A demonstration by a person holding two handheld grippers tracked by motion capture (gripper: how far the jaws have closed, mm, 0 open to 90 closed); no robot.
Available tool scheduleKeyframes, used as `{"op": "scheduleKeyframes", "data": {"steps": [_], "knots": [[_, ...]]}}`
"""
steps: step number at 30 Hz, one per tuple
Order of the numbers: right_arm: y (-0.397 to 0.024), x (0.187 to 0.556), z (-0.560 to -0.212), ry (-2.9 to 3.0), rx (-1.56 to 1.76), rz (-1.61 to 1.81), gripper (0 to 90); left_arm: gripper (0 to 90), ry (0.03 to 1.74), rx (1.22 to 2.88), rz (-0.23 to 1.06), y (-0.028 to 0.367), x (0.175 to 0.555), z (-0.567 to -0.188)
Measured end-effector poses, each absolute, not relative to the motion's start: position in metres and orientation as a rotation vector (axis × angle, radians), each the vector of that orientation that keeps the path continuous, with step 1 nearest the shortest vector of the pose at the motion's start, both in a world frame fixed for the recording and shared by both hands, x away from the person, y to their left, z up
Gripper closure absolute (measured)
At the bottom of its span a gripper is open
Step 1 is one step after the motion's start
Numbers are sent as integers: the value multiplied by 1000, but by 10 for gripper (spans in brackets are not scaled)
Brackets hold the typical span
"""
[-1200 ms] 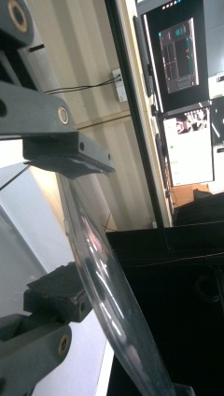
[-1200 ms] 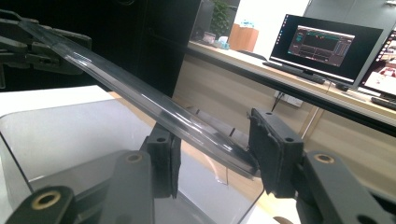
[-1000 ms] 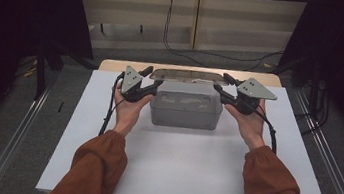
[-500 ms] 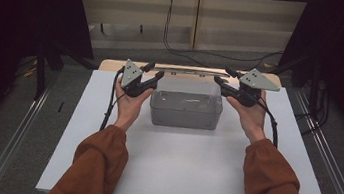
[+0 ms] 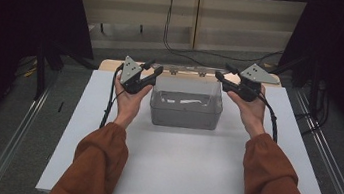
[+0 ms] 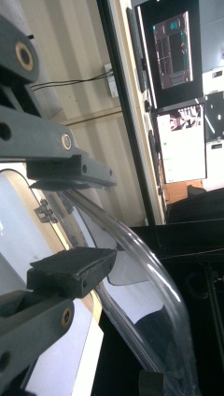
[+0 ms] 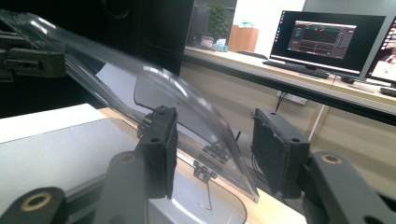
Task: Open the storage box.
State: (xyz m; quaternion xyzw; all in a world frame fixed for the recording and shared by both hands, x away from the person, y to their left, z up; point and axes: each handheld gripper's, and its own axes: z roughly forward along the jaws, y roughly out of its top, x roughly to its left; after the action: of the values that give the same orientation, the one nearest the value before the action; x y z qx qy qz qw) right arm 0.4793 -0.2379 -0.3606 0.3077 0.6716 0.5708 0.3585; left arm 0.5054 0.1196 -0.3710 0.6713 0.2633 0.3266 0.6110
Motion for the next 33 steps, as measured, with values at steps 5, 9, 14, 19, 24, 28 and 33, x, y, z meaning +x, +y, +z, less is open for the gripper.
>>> {"op": "scheduleKeyframes", "data": {"steps": [5, 9, 14, 19, 24, 28, 33], "knots": [[-239, 483, -363, 1732, 799, 1470, 555, 620, 619, 1542, 755, 120, 512, -370], [-243, 486, -366, 1733, 814, 1474, 593, 629, 624, 1547, 759, 119, 516, -370], [-246, 490, -367, 1726, 820, 1481, 633, 636, 633, 1559, 755, 119, 522, -371], [-245, 497, -364, 1738, 810, 1475, 664, 640, 635, 1561, 749, 119, 527, -371], [-245, 503, -364, 1740, 816, 1483, 675, 654, 626, 1581, 759, 119, 530, -370], [-245, 507, -362, 1741, 821, 1491, 682, 627, 641, 1580, 750, 118, 533, -369], [-246, 511, -360, 1742, 832, 1500, 696, 617, 662, 1563, 726, 118, 539, -369]]}}
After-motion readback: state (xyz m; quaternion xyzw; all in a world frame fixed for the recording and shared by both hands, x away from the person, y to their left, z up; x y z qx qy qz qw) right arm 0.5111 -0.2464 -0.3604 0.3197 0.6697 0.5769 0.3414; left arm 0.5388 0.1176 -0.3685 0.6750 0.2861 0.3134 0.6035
